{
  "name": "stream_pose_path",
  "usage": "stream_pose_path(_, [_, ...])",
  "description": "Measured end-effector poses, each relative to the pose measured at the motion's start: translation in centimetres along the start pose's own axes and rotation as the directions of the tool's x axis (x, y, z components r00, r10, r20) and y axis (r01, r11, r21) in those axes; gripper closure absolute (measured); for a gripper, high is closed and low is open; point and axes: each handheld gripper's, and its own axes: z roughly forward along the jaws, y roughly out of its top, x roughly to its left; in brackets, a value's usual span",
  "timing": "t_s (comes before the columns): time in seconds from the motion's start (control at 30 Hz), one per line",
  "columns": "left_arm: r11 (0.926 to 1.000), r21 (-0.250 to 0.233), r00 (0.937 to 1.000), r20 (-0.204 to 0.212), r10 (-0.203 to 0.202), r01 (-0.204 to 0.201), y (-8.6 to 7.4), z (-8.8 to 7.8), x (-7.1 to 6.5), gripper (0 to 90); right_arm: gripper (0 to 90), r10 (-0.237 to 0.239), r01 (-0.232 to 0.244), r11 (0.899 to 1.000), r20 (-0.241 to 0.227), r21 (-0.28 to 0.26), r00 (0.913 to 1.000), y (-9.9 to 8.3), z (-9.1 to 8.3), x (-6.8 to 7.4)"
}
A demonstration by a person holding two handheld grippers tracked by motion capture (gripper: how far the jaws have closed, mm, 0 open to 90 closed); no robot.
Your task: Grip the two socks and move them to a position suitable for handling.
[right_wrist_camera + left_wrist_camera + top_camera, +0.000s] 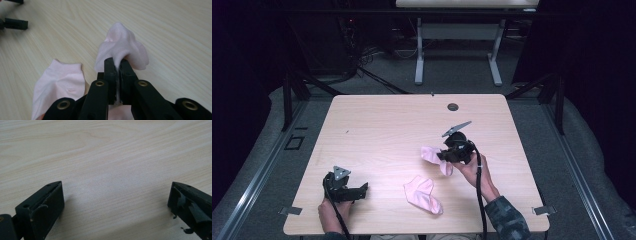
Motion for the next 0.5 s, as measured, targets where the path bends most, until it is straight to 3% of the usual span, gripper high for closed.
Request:
stream_pose_path(0.13, [1.0000,0.000,1.0000,-0.001,0.000,0.000,0.0,0.0,0.0,0.5,86.2,-0.013,0.012,0.999,0.016,0.050,0.9998,-0.3,3.3,-0.8])
stream_pose_path(0.23, [1.0000,0.000,1.0000,-0.002,0.001,-0.001,0.0,0.0,0.0,0.5,85.9,0.000,0.000,0.999,0.011,0.053,0.9999,-0.4,4.0,-1.0])
stream_pose_path(0.3, [1.0000,-0.002,1.0000,-0.004,0.001,-0.001,0.0,0.0,0.0,0.5,73.8,0.010,-0.010,0.998,0.010,0.065,0.9999,-0.6,4.7,-1.5])
stream_pose_path(0.33, [1.0000,-0.002,1.0000,-0.004,0.001,-0.001,0.0,0.0,0.0,0.5,73.8,0.010,-0.010,0.998,0.010,0.065,0.9999,-0.6,4.7,-1.5])
stream_pose_path(0.47, [1.0000,0.000,0.9998,-0.021,-0.008,0.008,0.0,-0.1,0.0,0.1,38.9,0.027,-0.027,0.999,0.007,0.039,0.9996,-0.9,3.8,-1.5])
stream_pose_path(0.5, [1.0000,0.000,0.9998,-0.021,-0.008,0.008,0.0,-0.1,0.0,0.1,38.9,0.027,-0.027,0.999,0.007,0.039,0.9996,-0.9,3.8,-1.5])
